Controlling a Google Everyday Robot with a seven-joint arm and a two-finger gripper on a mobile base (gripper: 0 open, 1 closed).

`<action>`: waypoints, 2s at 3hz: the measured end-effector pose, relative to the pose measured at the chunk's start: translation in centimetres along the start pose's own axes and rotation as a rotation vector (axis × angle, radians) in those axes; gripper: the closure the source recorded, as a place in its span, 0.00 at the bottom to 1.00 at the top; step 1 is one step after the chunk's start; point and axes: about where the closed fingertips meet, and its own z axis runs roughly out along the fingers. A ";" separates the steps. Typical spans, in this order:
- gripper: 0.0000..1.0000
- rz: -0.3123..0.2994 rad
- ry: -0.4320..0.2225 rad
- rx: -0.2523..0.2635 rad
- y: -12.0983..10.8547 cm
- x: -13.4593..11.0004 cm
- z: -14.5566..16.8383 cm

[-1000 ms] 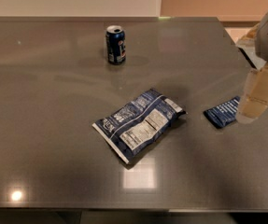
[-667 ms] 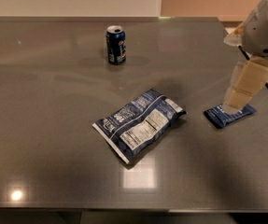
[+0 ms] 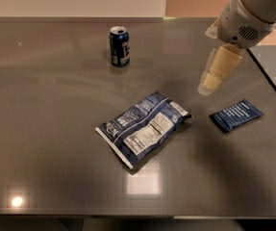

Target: Move pepsi can near blue chip bag

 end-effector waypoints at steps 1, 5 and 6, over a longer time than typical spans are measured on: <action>0.00 0.026 -0.093 0.000 -2.7 -2.7 2.7; 0.00 0.145 -0.359 0.071 -9.1 -13.4 13.5; 0.00 0.182 -0.379 0.083 -10.2 -15.4 15.6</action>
Offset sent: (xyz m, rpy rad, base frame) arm 0.1095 0.0818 -0.0237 0.3275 -0.0799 -0.0142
